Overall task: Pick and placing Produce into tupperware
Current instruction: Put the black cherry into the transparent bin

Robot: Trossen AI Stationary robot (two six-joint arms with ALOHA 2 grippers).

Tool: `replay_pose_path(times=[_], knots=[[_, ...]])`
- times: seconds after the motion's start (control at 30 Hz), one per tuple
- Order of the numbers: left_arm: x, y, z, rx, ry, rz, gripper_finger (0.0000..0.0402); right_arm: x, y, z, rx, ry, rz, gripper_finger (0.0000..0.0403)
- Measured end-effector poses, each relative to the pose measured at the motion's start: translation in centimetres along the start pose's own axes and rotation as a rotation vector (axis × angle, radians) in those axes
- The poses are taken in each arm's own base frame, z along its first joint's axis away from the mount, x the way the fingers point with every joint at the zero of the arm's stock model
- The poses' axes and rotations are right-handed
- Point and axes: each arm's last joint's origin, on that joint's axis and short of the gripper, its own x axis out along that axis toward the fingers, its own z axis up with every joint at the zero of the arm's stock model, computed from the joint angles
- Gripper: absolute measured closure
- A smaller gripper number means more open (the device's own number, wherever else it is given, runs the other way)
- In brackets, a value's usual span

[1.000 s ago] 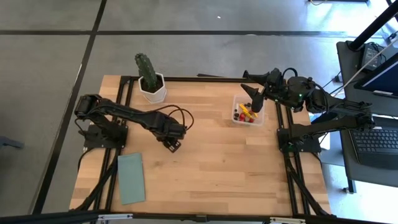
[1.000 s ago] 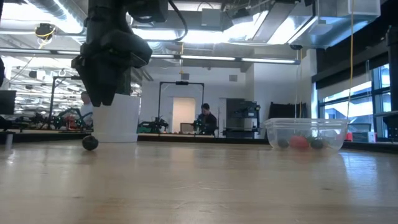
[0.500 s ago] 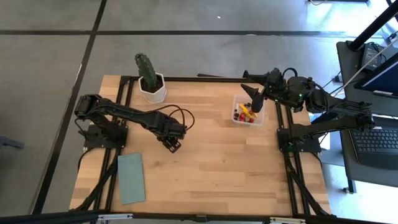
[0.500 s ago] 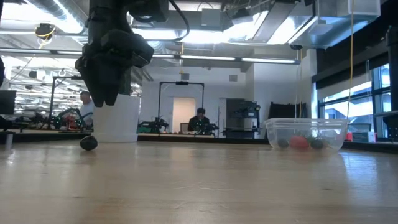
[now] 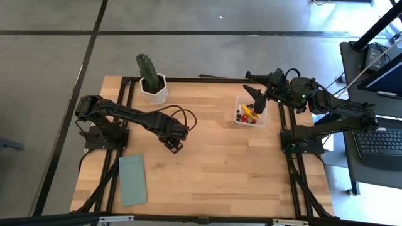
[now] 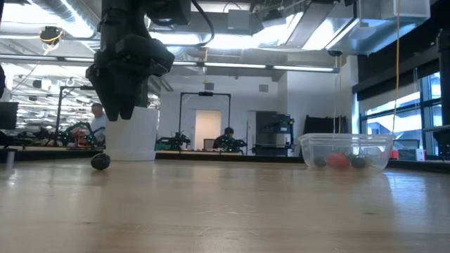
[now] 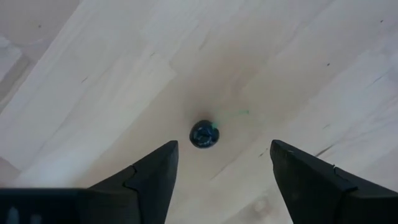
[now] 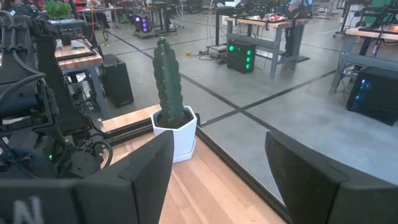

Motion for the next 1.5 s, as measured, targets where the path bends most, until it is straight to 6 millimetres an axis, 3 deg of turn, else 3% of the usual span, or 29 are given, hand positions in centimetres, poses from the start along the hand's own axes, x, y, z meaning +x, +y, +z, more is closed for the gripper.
replay_pose_path(times=[0.93,1.0,1.33,1.5], knots=[[0.0,0.0,0.0,0.011,-0.003,0.002,0.0154,0.0,0.0,0.0,0.000,0.000,0.000,0.0148],[0.0,0.0,0.0,0.083,-0.003,0.002,0.0154,0.0,0.0,0.0,0.000,0.000,0.000,0.0148],[0.1,-0.1,-0.2,0.880,0.006,-0.010,0.0154,0.0,0.0,0.0,0.010,0.000,0.000,0.0148],[1.7,0.7,-1.1,1.111,0.076,-0.006,0.0154,0.0,0.0,0.0,0.010,0.000,0.000,0.0148]])
